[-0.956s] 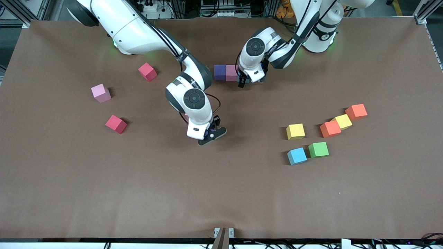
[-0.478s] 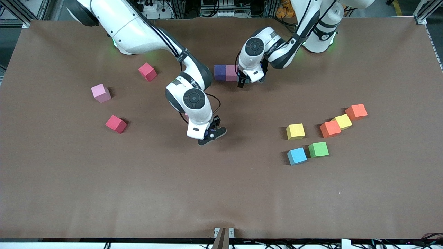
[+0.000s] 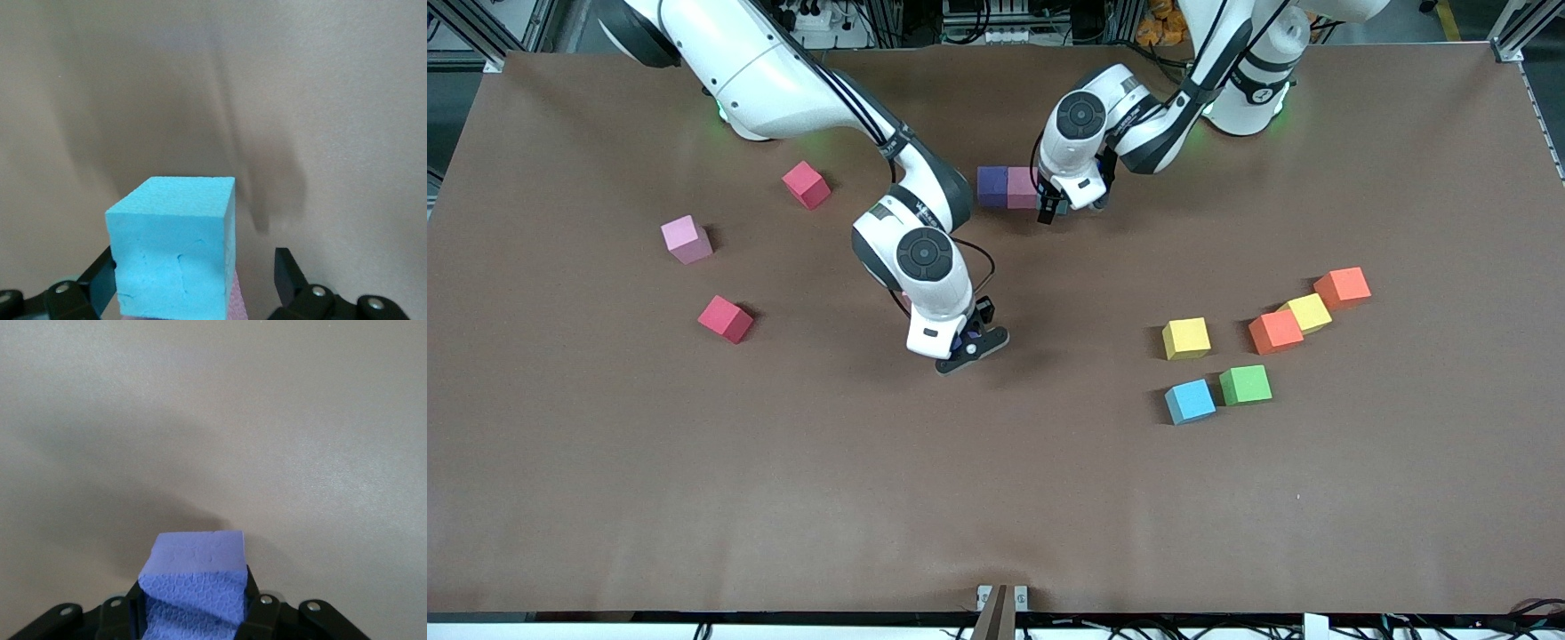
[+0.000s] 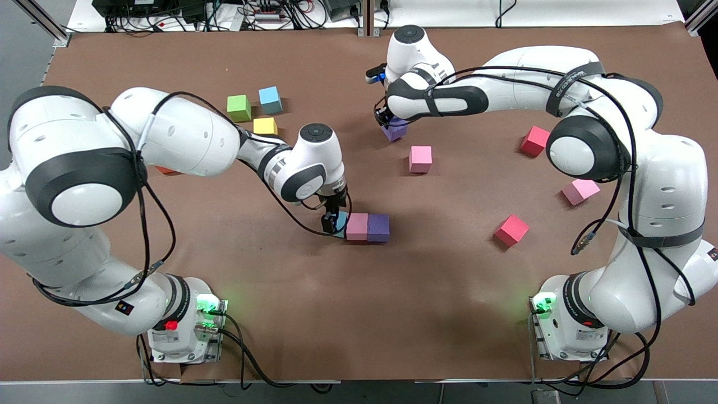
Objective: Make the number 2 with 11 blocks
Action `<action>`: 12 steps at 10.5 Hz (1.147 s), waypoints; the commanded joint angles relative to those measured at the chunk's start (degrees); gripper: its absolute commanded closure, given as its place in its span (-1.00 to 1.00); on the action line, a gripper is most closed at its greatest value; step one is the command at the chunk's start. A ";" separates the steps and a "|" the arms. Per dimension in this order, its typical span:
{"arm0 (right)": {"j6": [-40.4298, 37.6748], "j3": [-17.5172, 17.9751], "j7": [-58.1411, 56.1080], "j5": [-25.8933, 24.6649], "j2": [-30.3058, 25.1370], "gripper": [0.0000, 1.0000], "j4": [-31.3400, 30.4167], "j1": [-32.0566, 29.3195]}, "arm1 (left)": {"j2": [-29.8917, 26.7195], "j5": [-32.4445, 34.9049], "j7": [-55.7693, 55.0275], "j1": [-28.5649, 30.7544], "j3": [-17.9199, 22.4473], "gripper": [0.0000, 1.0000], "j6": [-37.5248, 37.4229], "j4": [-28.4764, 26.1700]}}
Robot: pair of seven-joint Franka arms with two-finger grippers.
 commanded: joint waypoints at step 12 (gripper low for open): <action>-2.17 4.36 14.83 1.16 -0.66 1.00 -0.44 0.86 | -7.86 1.56 12.54 10.57 -0.65 -1.00 -19.84 9.08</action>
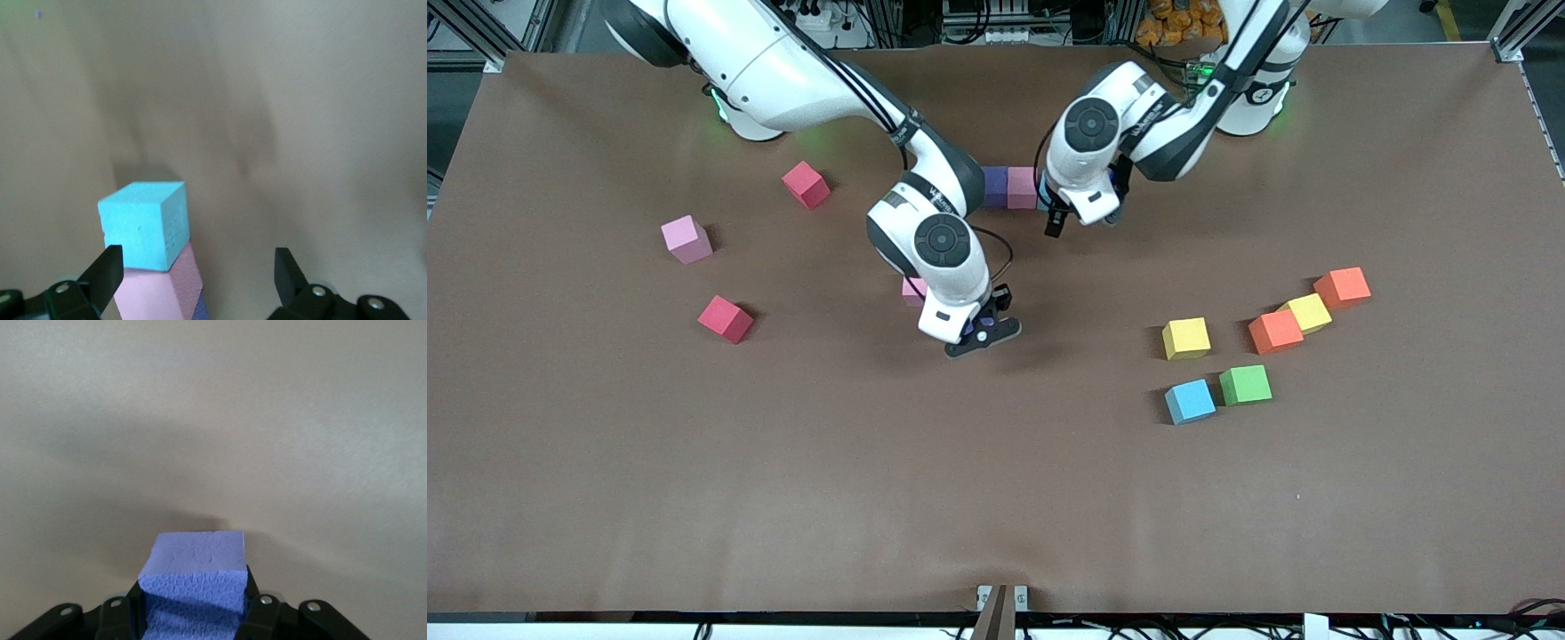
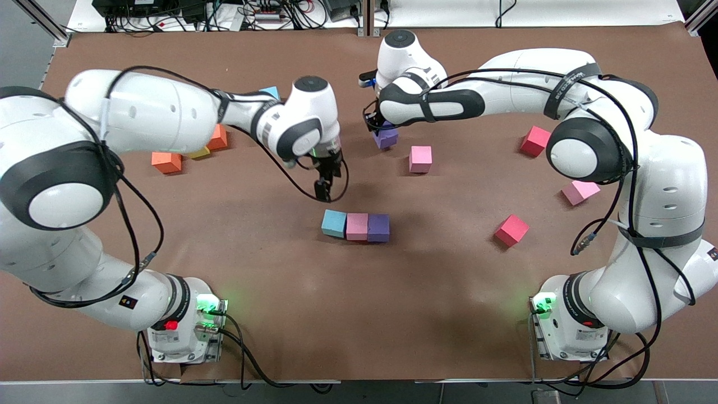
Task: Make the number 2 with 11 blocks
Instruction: 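Open the left gripper and move it toward the yellow cube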
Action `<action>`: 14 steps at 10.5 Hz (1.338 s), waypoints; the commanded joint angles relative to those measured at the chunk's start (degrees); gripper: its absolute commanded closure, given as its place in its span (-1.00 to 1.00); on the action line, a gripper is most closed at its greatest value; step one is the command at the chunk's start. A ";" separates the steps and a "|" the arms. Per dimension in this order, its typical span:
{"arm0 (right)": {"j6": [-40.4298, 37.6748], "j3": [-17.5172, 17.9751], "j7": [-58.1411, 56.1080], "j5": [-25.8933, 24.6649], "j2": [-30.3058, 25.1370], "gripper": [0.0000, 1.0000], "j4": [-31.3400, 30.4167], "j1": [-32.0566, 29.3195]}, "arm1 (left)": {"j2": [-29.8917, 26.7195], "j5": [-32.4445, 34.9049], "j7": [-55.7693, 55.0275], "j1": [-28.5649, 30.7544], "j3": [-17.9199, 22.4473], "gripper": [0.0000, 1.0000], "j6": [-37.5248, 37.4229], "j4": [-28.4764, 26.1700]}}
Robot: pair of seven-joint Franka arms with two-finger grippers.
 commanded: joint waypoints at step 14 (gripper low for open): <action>1.20 1.28 41.77 -2.12 0.12 1.00 -0.77 16.07 | 2.62 10.81 75.17 11.75 12.48 -1.00 -3.73 8.48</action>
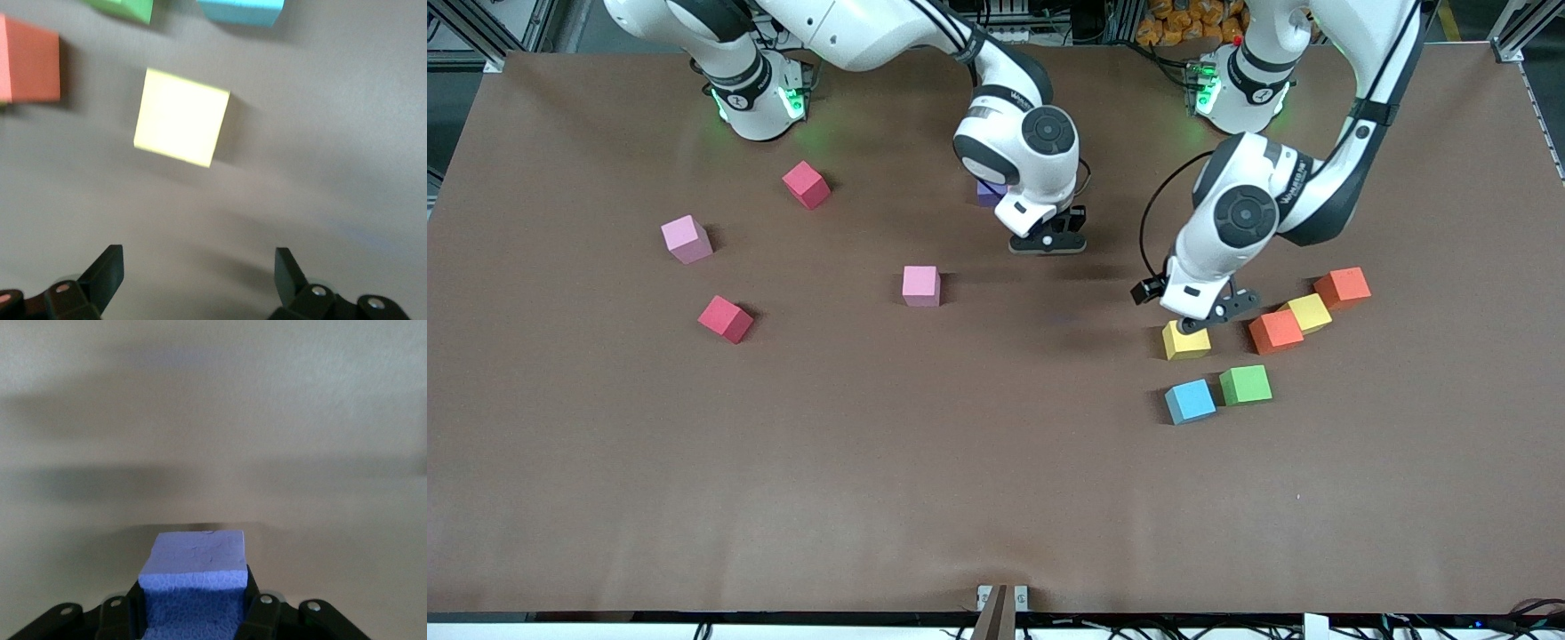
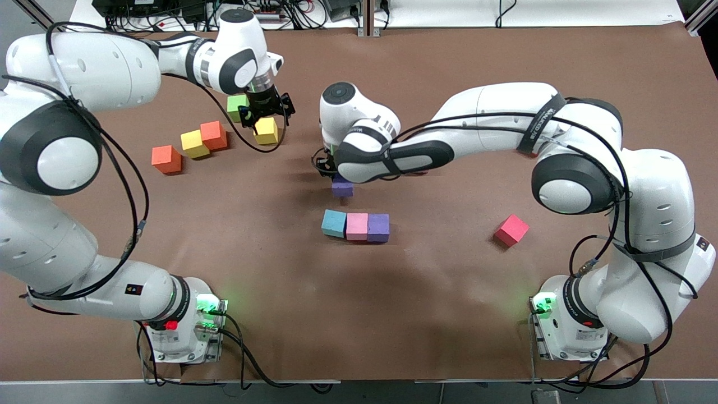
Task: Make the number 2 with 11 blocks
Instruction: 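Open the left gripper and move it toward the yellow cube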
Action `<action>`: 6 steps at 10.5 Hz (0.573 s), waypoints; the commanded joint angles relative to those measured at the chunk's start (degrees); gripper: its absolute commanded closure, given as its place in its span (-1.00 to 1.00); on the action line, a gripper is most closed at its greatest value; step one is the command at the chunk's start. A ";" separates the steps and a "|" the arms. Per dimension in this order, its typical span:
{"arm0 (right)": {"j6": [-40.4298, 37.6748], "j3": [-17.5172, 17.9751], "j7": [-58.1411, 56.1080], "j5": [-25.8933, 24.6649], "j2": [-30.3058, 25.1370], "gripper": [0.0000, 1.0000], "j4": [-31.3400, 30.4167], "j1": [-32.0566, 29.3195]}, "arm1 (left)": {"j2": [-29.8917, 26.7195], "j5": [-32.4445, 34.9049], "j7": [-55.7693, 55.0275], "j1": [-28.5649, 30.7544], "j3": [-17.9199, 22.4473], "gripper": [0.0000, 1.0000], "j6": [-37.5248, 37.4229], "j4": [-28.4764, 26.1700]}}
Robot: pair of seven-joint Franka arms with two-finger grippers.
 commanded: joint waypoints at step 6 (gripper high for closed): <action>2.76 -4.95 7.38 -1.78 2.39 1.00 -0.66 6.27 | 6.21 3.53 7.75 1.71 1.18 -1.00 3.18 5.84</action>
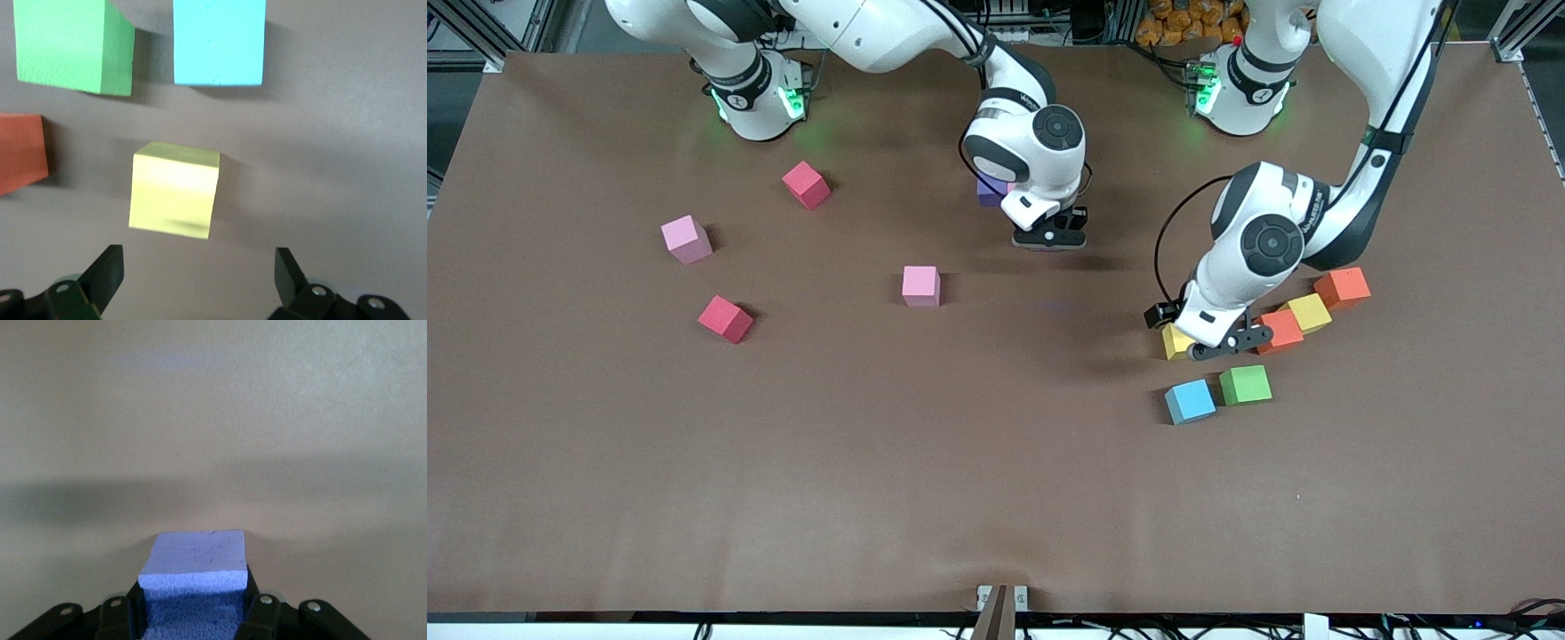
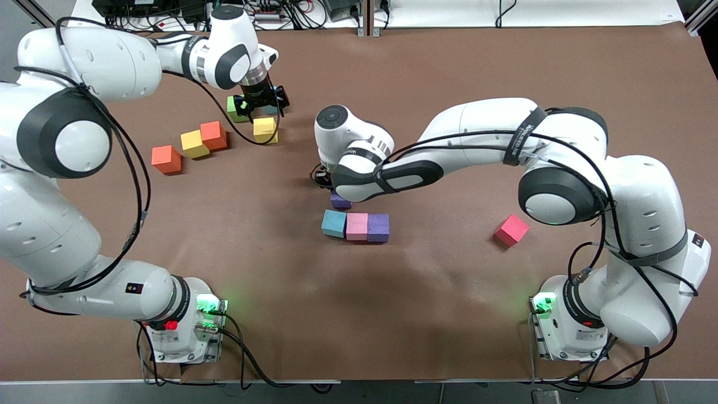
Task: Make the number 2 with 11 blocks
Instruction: 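Open the left gripper and move it toward the yellow cube, then grasp the yellow cube with the left gripper while the right gripper places purple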
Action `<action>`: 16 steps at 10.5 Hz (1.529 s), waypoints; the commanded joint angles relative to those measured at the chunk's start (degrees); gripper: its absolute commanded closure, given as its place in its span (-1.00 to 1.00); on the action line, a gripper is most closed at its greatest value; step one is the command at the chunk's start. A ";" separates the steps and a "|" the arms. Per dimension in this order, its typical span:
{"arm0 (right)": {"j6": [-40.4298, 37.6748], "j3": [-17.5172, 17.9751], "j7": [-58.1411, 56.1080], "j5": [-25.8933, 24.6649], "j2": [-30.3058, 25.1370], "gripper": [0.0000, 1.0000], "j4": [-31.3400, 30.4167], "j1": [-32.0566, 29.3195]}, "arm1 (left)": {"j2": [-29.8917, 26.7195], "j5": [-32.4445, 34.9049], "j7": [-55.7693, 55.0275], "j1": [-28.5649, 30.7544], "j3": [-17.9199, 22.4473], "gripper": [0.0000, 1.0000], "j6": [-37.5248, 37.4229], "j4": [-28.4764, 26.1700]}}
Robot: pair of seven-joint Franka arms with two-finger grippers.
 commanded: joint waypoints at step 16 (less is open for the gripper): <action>0.64 -0.36 4.32 -0.92 -1.35 1.00 -3.23 2.97 | 2.83 1.72 4.77 2.57 -0.06 -1.00 -0.75 1.19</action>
